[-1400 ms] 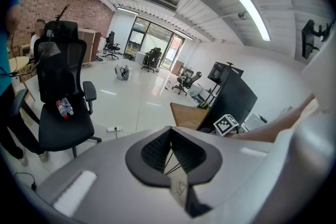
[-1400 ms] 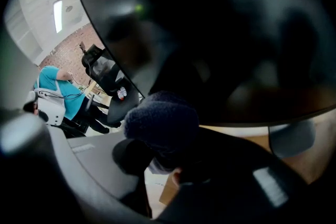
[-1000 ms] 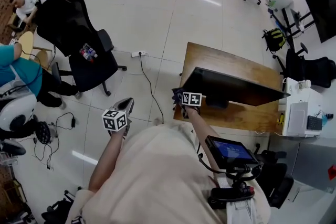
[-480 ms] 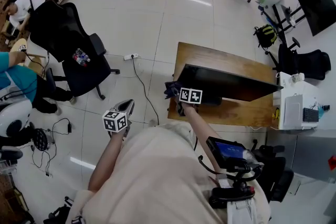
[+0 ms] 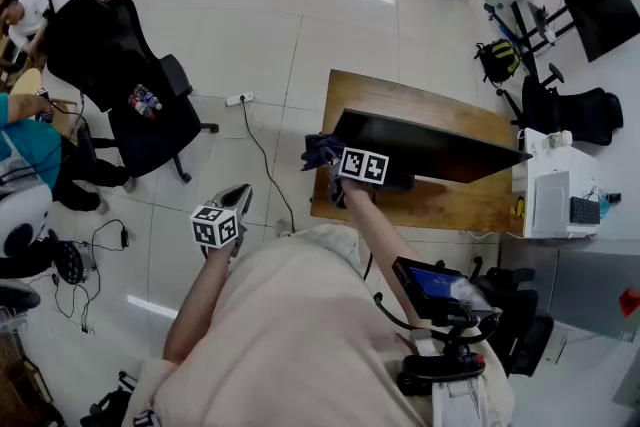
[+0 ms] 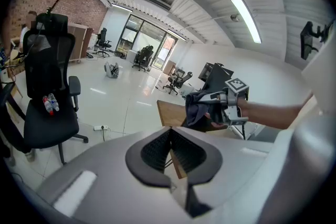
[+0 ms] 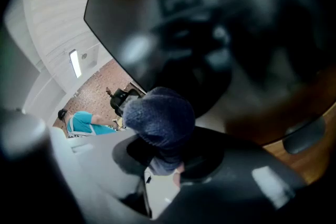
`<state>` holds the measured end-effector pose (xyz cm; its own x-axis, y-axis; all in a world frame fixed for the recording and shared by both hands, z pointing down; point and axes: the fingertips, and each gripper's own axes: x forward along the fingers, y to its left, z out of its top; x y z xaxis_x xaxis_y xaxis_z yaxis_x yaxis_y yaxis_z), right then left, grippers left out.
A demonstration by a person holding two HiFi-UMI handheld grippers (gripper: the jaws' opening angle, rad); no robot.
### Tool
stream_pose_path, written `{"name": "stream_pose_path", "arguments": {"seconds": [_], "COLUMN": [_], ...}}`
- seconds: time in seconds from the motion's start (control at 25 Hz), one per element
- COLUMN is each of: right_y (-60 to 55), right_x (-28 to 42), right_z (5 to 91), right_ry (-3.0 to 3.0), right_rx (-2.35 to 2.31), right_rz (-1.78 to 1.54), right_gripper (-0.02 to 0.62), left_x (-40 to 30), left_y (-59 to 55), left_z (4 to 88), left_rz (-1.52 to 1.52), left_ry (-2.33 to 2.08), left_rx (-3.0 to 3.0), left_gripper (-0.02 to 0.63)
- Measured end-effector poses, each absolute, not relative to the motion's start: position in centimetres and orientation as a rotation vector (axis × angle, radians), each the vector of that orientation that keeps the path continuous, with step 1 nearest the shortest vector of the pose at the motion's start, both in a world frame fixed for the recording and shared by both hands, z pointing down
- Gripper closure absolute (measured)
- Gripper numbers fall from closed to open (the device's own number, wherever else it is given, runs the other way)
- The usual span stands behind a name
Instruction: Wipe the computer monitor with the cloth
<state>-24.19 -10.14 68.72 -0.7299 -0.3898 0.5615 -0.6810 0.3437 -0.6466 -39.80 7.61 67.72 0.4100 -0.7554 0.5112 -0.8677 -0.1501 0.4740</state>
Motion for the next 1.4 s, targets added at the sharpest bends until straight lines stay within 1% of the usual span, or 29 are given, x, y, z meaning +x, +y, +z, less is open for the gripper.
{"name": "stream_pose_path", "arguments": {"seconds": [0.24, 0.64, 0.92, 1.12, 1.28, 1.4], "right_y": [-10.5, -11.1, -11.5, -11.9, -12.2, -12.8], "right_x": [-24.2, -24.7, -24.5, -22.8, -21.0, -18.4], "right_z": [65.2, 58.0, 53.9, 53.4, 53.4, 53.4], "right_ry": [-2.367, -2.491, -2.579, -2.574, -2.563, -2.557], "right_rx": [0.934, 0.838, 0.738, 0.704, 0.721, 0.741], "right_rz": [1.347, 1.522, 1.553, 1.617, 1.650, 1.678], "right_gripper": [0.485, 0.485, 0.485, 0.485, 0.485, 0.485], "left_x": [-38.7, -36.5, -32.6, -30.1, -29.5, -28.1], "left_y": [7.9, 7.0, 5.2, 4.0, 3.1, 2.1], "left_z": [68.0, 68.2, 67.5, 66.7, 66.4, 66.2], "left_rz": [0.210, 0.213, 0.215, 0.238, 0.245, 0.265], "left_ry": [-1.363, -1.350, -1.322, -1.310, -1.310, -1.299], "left_rx": [1.940, 1.946, 1.962, 1.970, 1.961, 1.972], "left_gripper": [0.621, 0.621, 0.621, 0.621, 0.621, 0.621]}}
